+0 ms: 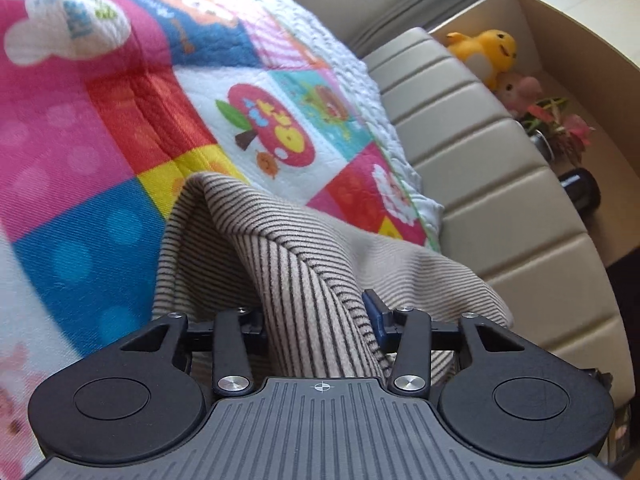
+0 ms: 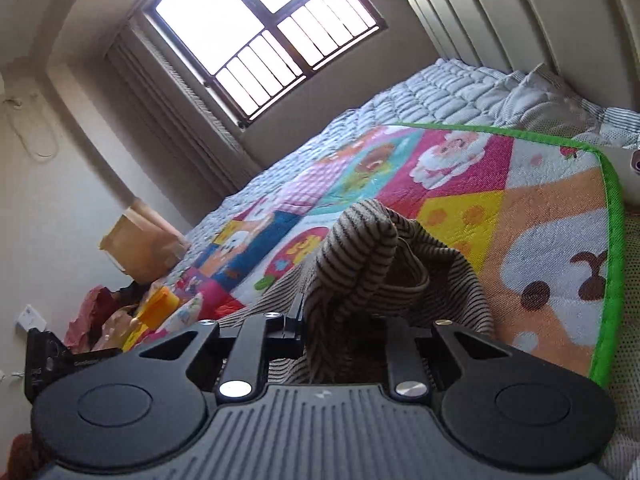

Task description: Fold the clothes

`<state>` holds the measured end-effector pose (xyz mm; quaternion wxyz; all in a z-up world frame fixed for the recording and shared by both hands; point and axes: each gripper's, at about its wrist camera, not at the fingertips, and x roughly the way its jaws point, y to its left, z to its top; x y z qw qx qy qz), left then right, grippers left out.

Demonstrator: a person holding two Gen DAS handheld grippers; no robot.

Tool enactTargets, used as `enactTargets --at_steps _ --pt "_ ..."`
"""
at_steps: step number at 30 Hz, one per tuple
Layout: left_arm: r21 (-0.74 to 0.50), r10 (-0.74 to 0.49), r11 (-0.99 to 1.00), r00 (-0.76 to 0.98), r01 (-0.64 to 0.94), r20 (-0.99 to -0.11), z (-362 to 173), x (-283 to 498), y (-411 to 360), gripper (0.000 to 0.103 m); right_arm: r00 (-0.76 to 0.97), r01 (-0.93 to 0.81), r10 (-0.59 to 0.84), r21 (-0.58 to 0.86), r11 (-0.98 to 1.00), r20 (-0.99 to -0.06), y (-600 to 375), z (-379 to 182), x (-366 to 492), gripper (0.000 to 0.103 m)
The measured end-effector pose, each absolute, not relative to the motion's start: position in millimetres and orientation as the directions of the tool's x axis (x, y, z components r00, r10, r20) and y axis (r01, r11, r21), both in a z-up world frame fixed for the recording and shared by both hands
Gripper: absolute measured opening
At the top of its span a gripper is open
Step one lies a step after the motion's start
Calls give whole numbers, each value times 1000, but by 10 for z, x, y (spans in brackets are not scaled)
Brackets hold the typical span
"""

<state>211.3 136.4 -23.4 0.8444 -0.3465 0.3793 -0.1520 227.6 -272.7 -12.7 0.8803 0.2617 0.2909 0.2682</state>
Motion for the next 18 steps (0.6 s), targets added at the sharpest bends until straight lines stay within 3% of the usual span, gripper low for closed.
enactTargets --at_steps 4,9,11,13,14,15,16,18 --pt "-663 -501 749 674 23 -543 -187 1823 1356 47 681 -322 632 624 712 -370 -2846 -138 1910 18" --pt "-513 -366 858 659 -36 -657 -404 1678 1267 53 678 -262 570 571 778 -464 -2857 -520 1672 20" --pt "-500 -354 866 676 -25 -646 -407 1600 1257 54 688 -261 557 558 787 -464 -2890 -643 1602 21" --pt "-465 -322 885 691 -24 -648 -347 1530 1237 61 700 -259 550 556 790 -455 -2938 -634 1531 33" --pt "-444 -304 895 698 -23 -649 -316 1496 1225 63 712 -252 530 536 805 -461 -2950 -612 1506 46" --pt "-417 -281 909 704 -23 -652 -286 1465 1206 68 725 -255 509 505 824 -464 -2965 -589 1480 52" --pt "-391 -256 920 710 -29 -656 -257 1435 1184 75 736 -257 490 477 840 -467 -2978 -566 1464 56" --pt "-360 -229 933 721 -30 -654 -191 1372 1149 76 753 -262 462 430 864 -469 -3007 -518 1440 63"
